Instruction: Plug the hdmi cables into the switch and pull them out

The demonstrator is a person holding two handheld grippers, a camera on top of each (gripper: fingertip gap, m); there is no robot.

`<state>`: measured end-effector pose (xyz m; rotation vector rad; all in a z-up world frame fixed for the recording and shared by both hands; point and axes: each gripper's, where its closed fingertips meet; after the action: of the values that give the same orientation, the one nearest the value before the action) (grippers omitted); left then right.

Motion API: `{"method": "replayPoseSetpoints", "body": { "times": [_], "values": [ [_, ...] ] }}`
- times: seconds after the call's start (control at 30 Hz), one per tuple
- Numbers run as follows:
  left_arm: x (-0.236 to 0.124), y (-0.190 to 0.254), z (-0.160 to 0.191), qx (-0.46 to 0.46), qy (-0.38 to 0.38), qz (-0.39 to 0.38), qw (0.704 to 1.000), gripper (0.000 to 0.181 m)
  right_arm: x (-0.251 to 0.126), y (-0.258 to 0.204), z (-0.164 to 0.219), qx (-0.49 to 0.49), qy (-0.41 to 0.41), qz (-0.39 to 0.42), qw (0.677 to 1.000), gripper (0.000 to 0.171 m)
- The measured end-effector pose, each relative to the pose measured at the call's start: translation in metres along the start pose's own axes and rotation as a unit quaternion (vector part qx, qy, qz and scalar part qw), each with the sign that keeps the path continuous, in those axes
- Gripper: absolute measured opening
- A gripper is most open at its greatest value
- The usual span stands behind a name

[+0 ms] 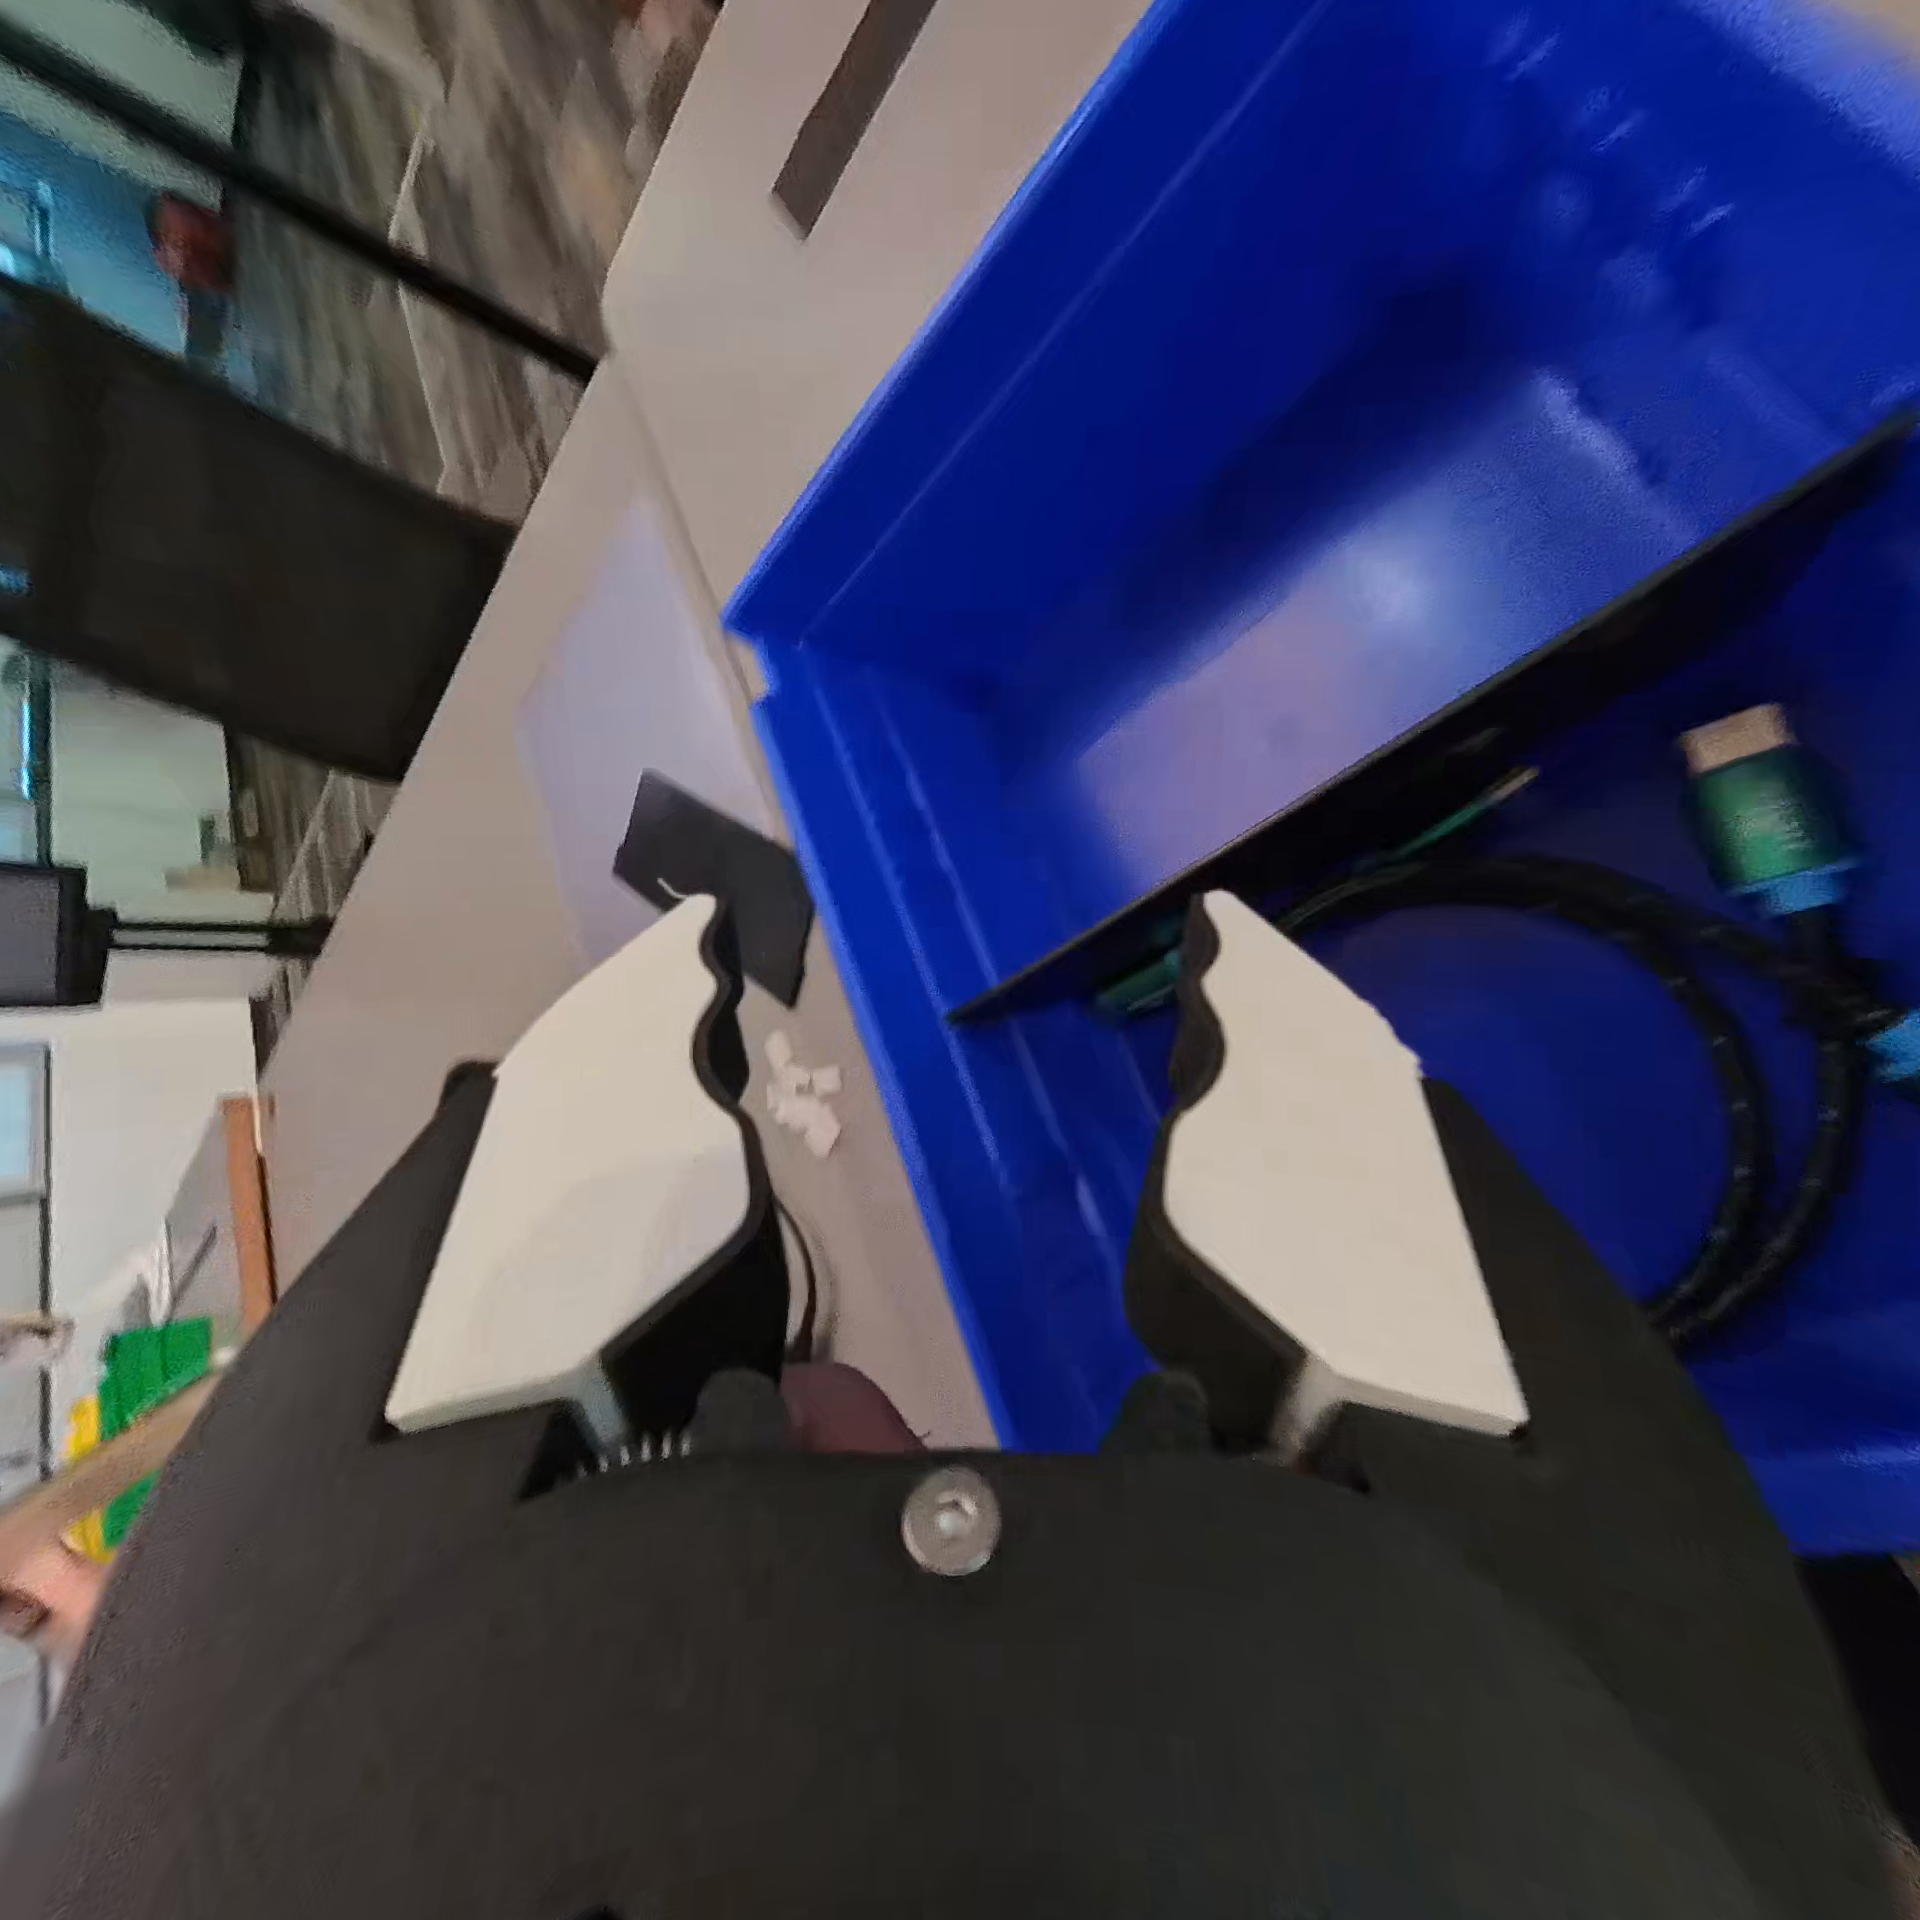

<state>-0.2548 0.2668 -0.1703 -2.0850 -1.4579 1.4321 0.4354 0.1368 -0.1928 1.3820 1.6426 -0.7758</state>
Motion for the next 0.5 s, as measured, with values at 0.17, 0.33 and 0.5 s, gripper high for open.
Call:
{"method": "replayPoseSetpoints", "body": {
  "times": [0.17, 0.33, 0.5],
  "values": [
    [-0.001, -0.008, 0.061, -0.090, -0.062, 0.042, 0.993, 0.083, 0.007, 0.014, 0.044, 0.023, -0.038, -0.018, 0.999, 0.064],
    [0.007, 0.016, 0.104, -0.110, -0.109, 0.102, 0.983, 0.074, 0.020, -0.009, 0.062, 0.034, -0.050, -0.107, 0.992, 0.045],
    [0.015, 0.025, 0.114, -0.115, -0.120, 0.118, 0.979, 0.035, 0.027, -0.018, 0.065, 0.034, -0.049, -0.122, 0.991, 0.039]
  ]
}}
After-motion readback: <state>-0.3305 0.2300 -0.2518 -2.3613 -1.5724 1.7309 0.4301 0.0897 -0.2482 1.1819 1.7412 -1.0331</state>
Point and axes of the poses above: each gripper's, where its closed fingertips meet, x out along the fingers, z out of its underside, y = z × x across the jaws, and after that the axes turned 6 degrees about y, right-handed
